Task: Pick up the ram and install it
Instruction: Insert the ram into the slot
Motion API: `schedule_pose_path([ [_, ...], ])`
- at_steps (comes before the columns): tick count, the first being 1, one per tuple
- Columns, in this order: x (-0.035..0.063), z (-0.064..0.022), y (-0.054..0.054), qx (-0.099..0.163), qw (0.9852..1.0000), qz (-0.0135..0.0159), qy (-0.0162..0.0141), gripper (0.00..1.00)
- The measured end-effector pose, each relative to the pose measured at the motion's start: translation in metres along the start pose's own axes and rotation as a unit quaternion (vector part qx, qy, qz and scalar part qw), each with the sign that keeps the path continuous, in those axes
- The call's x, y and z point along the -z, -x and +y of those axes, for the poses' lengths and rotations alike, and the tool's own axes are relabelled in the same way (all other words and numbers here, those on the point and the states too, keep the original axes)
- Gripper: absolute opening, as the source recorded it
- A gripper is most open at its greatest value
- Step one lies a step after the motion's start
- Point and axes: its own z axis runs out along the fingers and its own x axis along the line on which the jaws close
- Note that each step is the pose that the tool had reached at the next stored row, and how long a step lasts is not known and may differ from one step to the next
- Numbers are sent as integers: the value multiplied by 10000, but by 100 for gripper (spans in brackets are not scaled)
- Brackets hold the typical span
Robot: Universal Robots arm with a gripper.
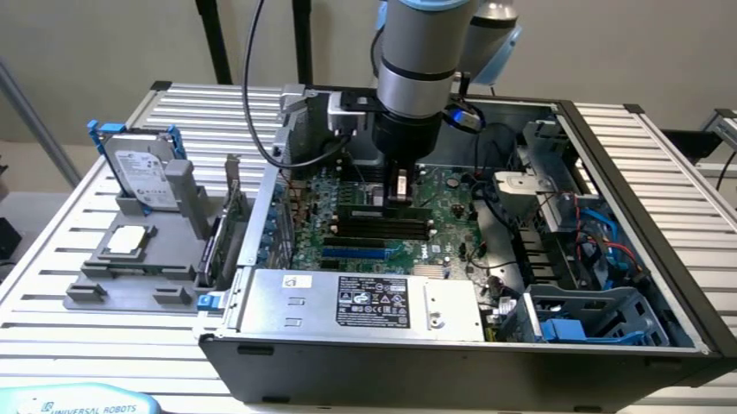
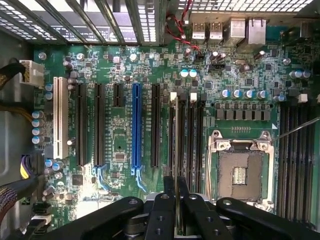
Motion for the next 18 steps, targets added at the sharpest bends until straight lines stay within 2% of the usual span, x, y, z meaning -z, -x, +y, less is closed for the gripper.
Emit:
schedule_pose_path([
  [3, -37, -1, 0, -1, 10000, 35, -14, 13],
  [7, -57, -2, -1, -4, 10000, 59, -25, 13],
  [14, -70, -2, 0, -14, 10000, 57, -27, 13],
  [18, -88, -3, 0, -107, 9999, 55, -32, 13],
])
